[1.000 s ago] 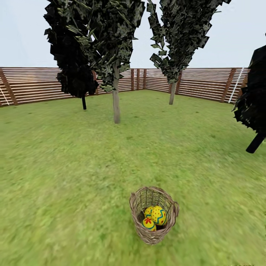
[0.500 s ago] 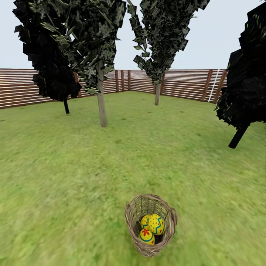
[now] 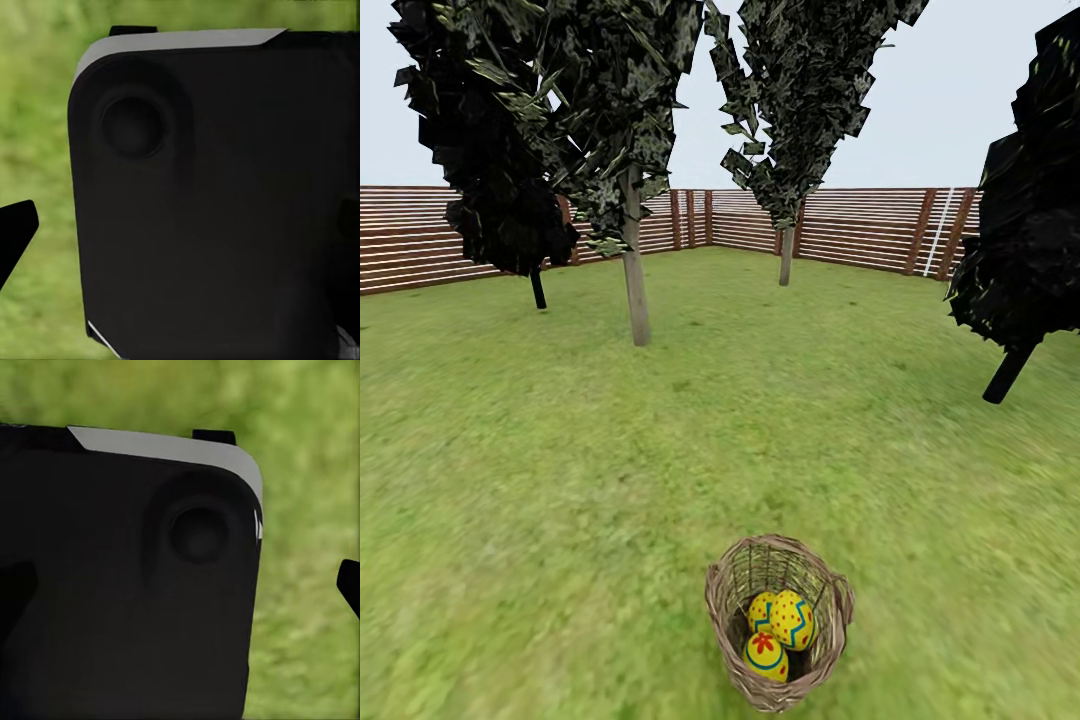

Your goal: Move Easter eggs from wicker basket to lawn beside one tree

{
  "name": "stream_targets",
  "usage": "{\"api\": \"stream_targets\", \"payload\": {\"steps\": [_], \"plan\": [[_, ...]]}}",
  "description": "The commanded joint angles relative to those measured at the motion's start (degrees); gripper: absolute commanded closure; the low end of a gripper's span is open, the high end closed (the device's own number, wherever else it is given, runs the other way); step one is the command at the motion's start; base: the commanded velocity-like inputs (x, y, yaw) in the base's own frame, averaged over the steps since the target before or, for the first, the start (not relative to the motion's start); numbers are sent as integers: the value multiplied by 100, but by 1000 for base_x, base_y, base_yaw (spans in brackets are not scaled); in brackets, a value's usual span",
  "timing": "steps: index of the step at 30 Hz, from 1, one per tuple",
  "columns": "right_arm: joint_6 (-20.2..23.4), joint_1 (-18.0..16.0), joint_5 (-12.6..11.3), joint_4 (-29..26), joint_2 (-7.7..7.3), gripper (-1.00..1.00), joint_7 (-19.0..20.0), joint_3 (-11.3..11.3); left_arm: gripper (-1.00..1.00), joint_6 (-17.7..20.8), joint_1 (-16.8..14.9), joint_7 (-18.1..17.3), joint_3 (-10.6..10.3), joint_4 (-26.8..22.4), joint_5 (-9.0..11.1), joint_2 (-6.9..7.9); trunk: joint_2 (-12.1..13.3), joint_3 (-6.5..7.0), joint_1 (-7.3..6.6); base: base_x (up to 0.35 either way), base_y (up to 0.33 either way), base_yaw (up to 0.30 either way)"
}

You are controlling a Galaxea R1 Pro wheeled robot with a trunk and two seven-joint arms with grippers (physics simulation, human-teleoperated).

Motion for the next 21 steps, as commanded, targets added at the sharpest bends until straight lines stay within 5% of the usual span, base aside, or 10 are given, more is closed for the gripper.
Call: {"api": "stream_targets", "payload": {"steps": [1,2,4,5,8,13,21], "plan": [[-22,-3,56,5,-3,-100,22,-30,-100,2,-2,-4,0,-1,4,-34,-2,-5,0,0,0,0],[-24,-3,58,4,-5,-100,29,-29,-100,14,-2,-4,-3,0,3,-59,-2,-5,0,0,0,0],[311,-19,100,-857,-110,-100,41,-38,-100,1371,-603,20,20,-541,17,366,-2,-5,0,0,0,0],[1464,-20,51,-1896,-274,-100,52,-73,-100,2550,-1239,20,148,-1064,50,721,-2,-5,0,0,0,0],[2159,-21,-82,-2722,-342,-100,51,-237,-100,3225,-1446,21,278,-1572,52,799,-2,-5,0,0,0,0],[3166,-21,-289,-4007,-385,-100,31,-776,-100,3686,-1486,41,326,-1805,13,914,-2,-5,0,0,0,0],[3472,-26,-316,-4513,-397,-100,4,-967,-100,3782,-1499,76,351,-1492,7,1134,-2,-5,0,0,0,0]]}}
